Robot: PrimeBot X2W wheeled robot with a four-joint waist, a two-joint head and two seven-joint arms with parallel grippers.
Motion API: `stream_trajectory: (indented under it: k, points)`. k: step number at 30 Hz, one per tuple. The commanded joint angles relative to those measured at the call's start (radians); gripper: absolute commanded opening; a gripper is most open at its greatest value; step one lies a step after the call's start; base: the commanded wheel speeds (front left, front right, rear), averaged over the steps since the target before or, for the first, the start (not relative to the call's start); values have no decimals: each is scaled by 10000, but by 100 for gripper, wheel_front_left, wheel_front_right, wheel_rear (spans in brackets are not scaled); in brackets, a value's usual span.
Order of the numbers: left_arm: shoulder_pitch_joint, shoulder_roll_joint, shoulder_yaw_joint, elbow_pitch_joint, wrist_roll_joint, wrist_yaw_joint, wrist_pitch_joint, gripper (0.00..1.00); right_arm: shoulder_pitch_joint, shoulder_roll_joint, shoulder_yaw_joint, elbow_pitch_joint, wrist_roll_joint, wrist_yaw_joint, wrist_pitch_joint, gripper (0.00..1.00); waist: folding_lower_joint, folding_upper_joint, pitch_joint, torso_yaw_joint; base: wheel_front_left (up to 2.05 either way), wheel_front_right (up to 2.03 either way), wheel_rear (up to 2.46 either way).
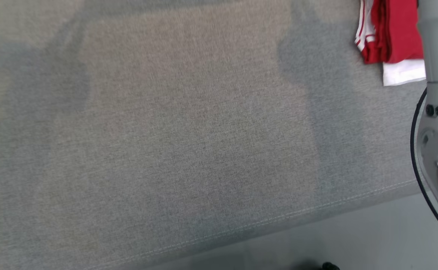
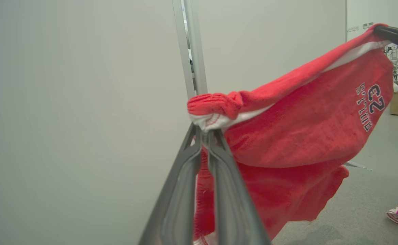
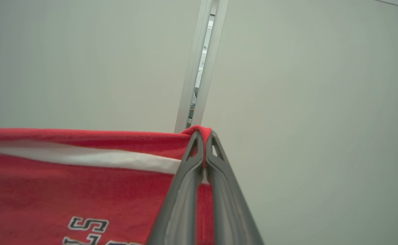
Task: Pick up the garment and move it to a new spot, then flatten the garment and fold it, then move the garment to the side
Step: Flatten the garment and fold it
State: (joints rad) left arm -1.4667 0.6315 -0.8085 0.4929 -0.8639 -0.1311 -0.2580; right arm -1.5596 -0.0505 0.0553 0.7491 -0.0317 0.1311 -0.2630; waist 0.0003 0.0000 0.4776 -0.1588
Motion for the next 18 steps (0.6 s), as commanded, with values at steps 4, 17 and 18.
stream_trajectory:
  k: [4, 17, 18]
  points:
    - [826, 304, -437, -560, -507, 7, -83, 0, 1016, 3, 439, -399, 382, -9, -36, 0, -3, 0, 1844, 14, 0, 0, 0]
    - [5958, 1816, -1105, -3712, -687, 11, -67, 0, 6676, -12, 231, -3025, 648, -11, -38, 0, -3, 0, 476, 222, 0, 0, 0]
    - [6381, 1868, -1069, -3856, -526, 11, -67, 0, 7167, -18, 191, -3167, 652, -11, -38, 0, -3, 0, 342, 213, 0, 0, 0]
